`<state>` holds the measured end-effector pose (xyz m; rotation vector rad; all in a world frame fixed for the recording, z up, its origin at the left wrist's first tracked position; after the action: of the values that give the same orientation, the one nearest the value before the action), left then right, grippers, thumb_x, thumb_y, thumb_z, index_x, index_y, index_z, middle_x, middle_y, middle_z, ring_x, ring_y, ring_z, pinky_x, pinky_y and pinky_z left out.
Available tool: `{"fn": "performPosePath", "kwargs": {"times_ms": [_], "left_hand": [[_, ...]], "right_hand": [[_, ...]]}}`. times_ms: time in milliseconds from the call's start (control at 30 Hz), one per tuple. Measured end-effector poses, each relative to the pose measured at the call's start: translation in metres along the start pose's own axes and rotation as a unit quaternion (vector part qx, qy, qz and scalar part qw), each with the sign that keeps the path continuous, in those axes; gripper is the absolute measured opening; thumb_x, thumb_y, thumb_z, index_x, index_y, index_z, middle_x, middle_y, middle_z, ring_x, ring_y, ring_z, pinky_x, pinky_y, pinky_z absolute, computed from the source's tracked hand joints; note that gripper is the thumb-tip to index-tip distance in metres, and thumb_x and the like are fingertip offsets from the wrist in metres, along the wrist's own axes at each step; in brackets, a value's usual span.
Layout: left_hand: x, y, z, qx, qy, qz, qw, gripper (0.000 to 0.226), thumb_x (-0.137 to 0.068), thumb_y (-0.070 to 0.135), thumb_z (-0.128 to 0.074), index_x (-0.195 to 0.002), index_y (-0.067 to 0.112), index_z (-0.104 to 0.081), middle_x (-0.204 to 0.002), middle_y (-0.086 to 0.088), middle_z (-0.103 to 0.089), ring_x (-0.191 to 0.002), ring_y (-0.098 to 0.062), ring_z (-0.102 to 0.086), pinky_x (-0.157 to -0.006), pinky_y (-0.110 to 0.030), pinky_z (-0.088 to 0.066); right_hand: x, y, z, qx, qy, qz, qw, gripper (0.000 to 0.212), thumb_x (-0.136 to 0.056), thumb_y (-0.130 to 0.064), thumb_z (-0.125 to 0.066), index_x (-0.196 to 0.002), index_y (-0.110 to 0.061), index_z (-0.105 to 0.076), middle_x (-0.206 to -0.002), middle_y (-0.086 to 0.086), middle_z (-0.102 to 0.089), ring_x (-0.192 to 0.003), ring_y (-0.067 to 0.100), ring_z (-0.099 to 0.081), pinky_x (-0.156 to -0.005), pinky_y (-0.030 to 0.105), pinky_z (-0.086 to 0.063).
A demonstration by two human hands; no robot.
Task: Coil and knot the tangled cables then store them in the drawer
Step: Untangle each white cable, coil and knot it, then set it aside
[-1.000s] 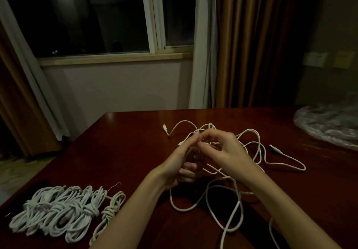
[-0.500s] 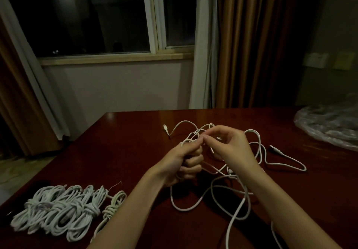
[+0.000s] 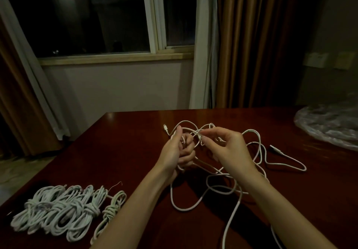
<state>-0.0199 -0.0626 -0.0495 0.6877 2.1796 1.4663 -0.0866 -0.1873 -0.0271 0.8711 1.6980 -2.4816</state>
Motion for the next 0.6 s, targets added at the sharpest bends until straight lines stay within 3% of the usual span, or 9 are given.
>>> {"fn": "performPosePath", "kwargs": {"times_ms": [67, 100, 133, 200, 267, 333, 467, 533, 600], "left_hand": [[-0.004, -0.004, 0.003, -0.024, 0.021, 0.0, 0.999, 0.054, -0.1, 0.05, -0.026, -0.096, 0.011, -0.063, -0.07, -0.004, -0.061, -0.057, -0.012, -0.059, -0.054, -0.021, -0.047], [-0.005, -0.005, 0.004, -0.021, 0.021, -0.001, 1.0, 0.055, -0.102, 0.049, -0.024, -0.111, 0.012, -0.064, -0.093, -0.008, -0.071, -0.083, -0.019, -0.069, -0.073, -0.029, -0.054], [-0.005, -0.005, 0.004, -0.002, 0.012, 0.0, 1.0, 0.056, -0.103, 0.047, -0.022, -0.122, 0.014, -0.061, -0.112, -0.01, -0.07, -0.106, -0.023, -0.067, -0.09, -0.036, -0.052], [-0.002, 0.0, 0.002, 0.065, -0.016, 0.011, 0.998, 0.057, -0.104, 0.046, -0.018, -0.128, 0.012, -0.056, -0.126, -0.011, -0.065, -0.121, -0.023, -0.06, -0.098, -0.038, -0.048], [0.0, 0.005, -0.001, 0.138, -0.021, 0.026, 0.99, 0.055, -0.104, 0.046, -0.02, -0.12, 0.008, -0.056, -0.119, -0.012, -0.068, -0.114, -0.024, -0.064, -0.091, -0.036, -0.051], [0.0, 0.005, 0.0, 0.197, 0.014, 0.027, 0.98, 0.048, -0.104, 0.045, -0.026, -0.095, 0.008, -0.056, -0.093, -0.011, -0.073, -0.098, -0.025, -0.071, -0.09, -0.038, -0.05], [-0.003, 0.005, 0.013, 0.317, 0.098, 0.005, 0.943, 0.048, -0.103, 0.042, -0.035, -0.063, 0.016, -0.042, -0.045, 0.005, -0.041, -0.052, -0.011, -0.062, -0.087, -0.036, -0.049], [-0.005, 0.007, 0.02, 0.335, 0.107, -0.002, 0.936, 0.049, -0.103, 0.043, -0.034, -0.06, 0.018, -0.04, -0.041, 0.008, -0.032, -0.034, -0.003, -0.039, -0.067, -0.019, -0.046], [-0.004, 0.009, 0.027, 0.315, 0.114, -0.008, 0.942, 0.053, -0.102, 0.044, -0.033, -0.057, 0.018, -0.039, -0.039, 0.009, -0.028, -0.027, -0.002, -0.026, -0.039, -0.01, -0.026]], "right_hand": [[0.002, -0.001, -0.002, 0.033, -0.003, 0.009, 0.999, 0.014, -0.089, -0.02, -0.067, -0.1, -0.026, -0.073, -0.088, -0.013, -0.071, -0.076, -0.005, -0.065, -0.062, 0.014, -0.048], [0.003, -0.002, -0.002, 0.052, -0.008, 0.015, 0.999, 0.014, -0.089, -0.02, -0.067, -0.101, -0.025, -0.074, -0.092, -0.014, -0.071, -0.083, -0.003, -0.066, -0.068, 0.015, -0.051], [0.004, -0.002, -0.003, 0.076, -0.014, 0.024, 0.997, 0.015, -0.089, -0.02, -0.067, -0.102, -0.023, -0.074, -0.094, -0.014, -0.071, -0.086, -0.004, -0.065, -0.073, 0.013, -0.051], [0.007, -0.004, -0.007, 0.128, -0.034, 0.043, 0.99, 0.017, -0.089, -0.017, -0.066, -0.104, -0.022, -0.074, -0.091, -0.016, -0.069, -0.084, -0.012, -0.06, -0.07, 0.007, -0.046], [0.009, -0.004, -0.012, 0.163, -0.067, 0.054, 0.983, 0.019, -0.09, -0.016, -0.065, -0.107, -0.022, -0.073, -0.087, -0.018, -0.066, -0.077, -0.014, -0.057, -0.067, 0.006, -0.043], [0.01, -0.002, -0.015, 0.175, -0.106, 0.051, 0.978, 0.023, -0.092, -0.015, -0.062, -0.113, -0.023, -0.07, -0.092, -0.014, -0.068, -0.077, -0.013, -0.058, -0.067, 0.006, -0.043], [0.01, -0.005, -0.015, 0.175, -0.138, 0.056, 0.973, 0.025, -0.092, -0.017, -0.062, -0.116, -0.023, -0.069, -0.099, -0.013, -0.07, -0.086, -0.01, -0.061, -0.073, 0.005, -0.046], [0.01, -0.007, -0.012, 0.169, -0.144, 0.052, 0.974, 0.019, -0.089, -0.02, -0.066, -0.107, -0.022, -0.072, -0.092, -0.017, -0.068, -0.086, -0.012, -0.06, -0.072, 0.005, -0.046], [0.008, -0.009, -0.009, 0.188, -0.159, 0.065, 0.967, 0.014, -0.088, -0.025, -0.068, -0.1, -0.024, -0.074, -0.09, -0.019, -0.066, -0.087, -0.01, -0.06, -0.073, 0.007, -0.046]]}}
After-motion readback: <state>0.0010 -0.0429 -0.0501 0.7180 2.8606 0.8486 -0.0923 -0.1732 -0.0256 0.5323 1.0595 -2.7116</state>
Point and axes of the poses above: each hand's wrist, its own x-axis away from the middle knuckle, its own z-axis out of the back of the hand, y = z × x, the point moved 3 cm from there along -x, towards the middle knuckle
